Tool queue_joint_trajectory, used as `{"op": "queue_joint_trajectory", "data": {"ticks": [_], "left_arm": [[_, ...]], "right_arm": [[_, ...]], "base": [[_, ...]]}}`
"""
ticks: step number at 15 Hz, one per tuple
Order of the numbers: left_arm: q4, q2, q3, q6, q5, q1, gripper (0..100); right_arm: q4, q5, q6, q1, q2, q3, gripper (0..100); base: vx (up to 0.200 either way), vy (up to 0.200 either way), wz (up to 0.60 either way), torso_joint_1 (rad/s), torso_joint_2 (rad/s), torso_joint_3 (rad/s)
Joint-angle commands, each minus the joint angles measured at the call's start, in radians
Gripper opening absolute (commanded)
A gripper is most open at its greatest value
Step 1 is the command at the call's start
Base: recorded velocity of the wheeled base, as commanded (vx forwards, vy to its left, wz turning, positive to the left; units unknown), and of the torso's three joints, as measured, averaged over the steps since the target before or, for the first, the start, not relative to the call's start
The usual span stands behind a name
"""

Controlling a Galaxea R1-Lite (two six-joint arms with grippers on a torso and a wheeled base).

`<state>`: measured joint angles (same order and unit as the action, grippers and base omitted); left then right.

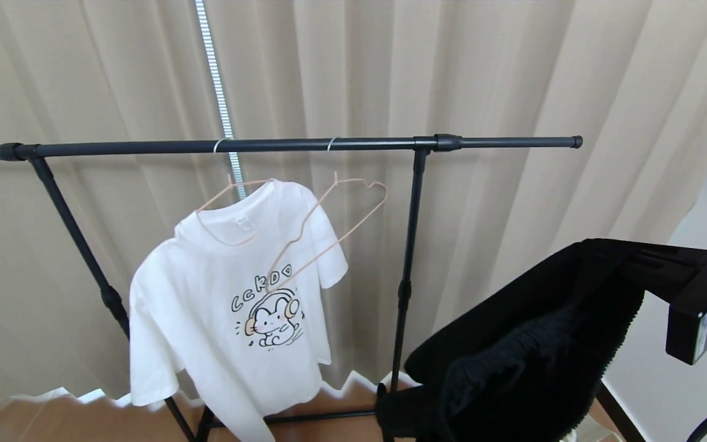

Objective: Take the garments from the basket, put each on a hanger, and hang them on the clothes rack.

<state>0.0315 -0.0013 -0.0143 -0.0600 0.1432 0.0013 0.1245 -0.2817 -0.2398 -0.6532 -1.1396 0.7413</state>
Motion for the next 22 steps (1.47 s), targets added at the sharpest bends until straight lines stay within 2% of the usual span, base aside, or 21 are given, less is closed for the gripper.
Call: {"op": "queue_joint_trajectory", "data": {"ticks": [1,3,5,10,11,12,13,14,15,18,19,20,21,22], "left_arm": [[-0.001,0.001,0.000,0.002,0.001,0.000,100],[-0.001,0.001,0.000,0.002,0.001,0.000,100],[-0.001,0.001,0.000,0.000,0.003,0.000,100],[0.002,0.001,0.000,0.009,-0.001,-0.001,100],[0.004,0.001,0.000,0.031,-0.004,-0.001,100],[0.010,0.001,-0.009,0.083,-0.005,-0.001,100],[0.018,0.049,-0.047,0.149,-0.007,-0.004,100],[0.021,0.207,-0.102,0.137,-0.031,-0.020,100],[0.015,0.372,-0.161,0.075,-0.054,-0.027,100],[-0.002,0.719,-0.332,-0.049,-0.151,-0.073,100],[-0.002,0.850,-0.394,-0.107,-0.159,-0.181,100],[-0.010,0.983,-0.460,-0.238,-0.151,-0.359,100],[-0.012,1.031,-0.486,-0.288,-0.149,-0.420,100],[-0.016,1.149,-0.549,-0.363,-0.148,-0.518,100]], "right_arm": [[0.003,0.001,-0.001,0.000,-0.002,-0.003,0],[0.018,0.001,-0.001,0.000,-0.009,-0.011,0],[0.043,-0.001,-0.003,0.000,-0.017,-0.022,0],[0.064,-0.004,-0.004,0.001,-0.014,-0.033,0],[0.064,-0.004,-0.013,0.000,-0.014,-0.036,0],[0.064,-0.005,-0.029,0.000,-0.014,-0.048,0],[0.064,-0.007,-0.046,0.000,-0.014,-0.054,0],[0.063,-0.010,-0.052,0.000,-0.022,-0.054,0],[0.064,-0.011,-0.052,0.000,-0.032,-0.056,0],[0.075,-0.007,-0.047,0.000,-0.089,-0.053,0],[0.110,-0.005,-0.047,0.000,-0.115,-0.056,0],[0.165,-0.007,-0.046,0.000,-0.155,-0.060,0],[0.187,-0.007,-0.041,0.000,-0.170,-0.062,0],[0.225,-0.008,-0.023,0.000,-0.206,-0.063,0]], "base": [[0.000,0.000,0.00,0.000,0.00,0.000],[0.000,0.000,0.00,0.000,0.00,0.000],[0.000,0.000,0.60,0.014,0.00,0.000],[0.000,0.000,0.00,0.000,0.00,0.000],[0.000,0.000,0.00,0.000,0.00,0.000],[0.000,0.000,0.00,0.000,0.00,0.000],[0.000,0.000,0.00,0.000,0.00,0.000],[0.000,0.000,0.00,0.000,0.00,0.000],[0.000,0.000,0.00,0.000,0.00,0.000],[0.000,0.000,0.00,0.000,0.00,0.000],[0.000,0.000,0.00,0.000,0.00,0.000],[0.000,0.000,0.00,0.000,0.00,0.000],[0.000,0.000,0.00,0.000,0.00,0.000],[0.000,0.000,0.00,0.000,0.00,0.000]]}}
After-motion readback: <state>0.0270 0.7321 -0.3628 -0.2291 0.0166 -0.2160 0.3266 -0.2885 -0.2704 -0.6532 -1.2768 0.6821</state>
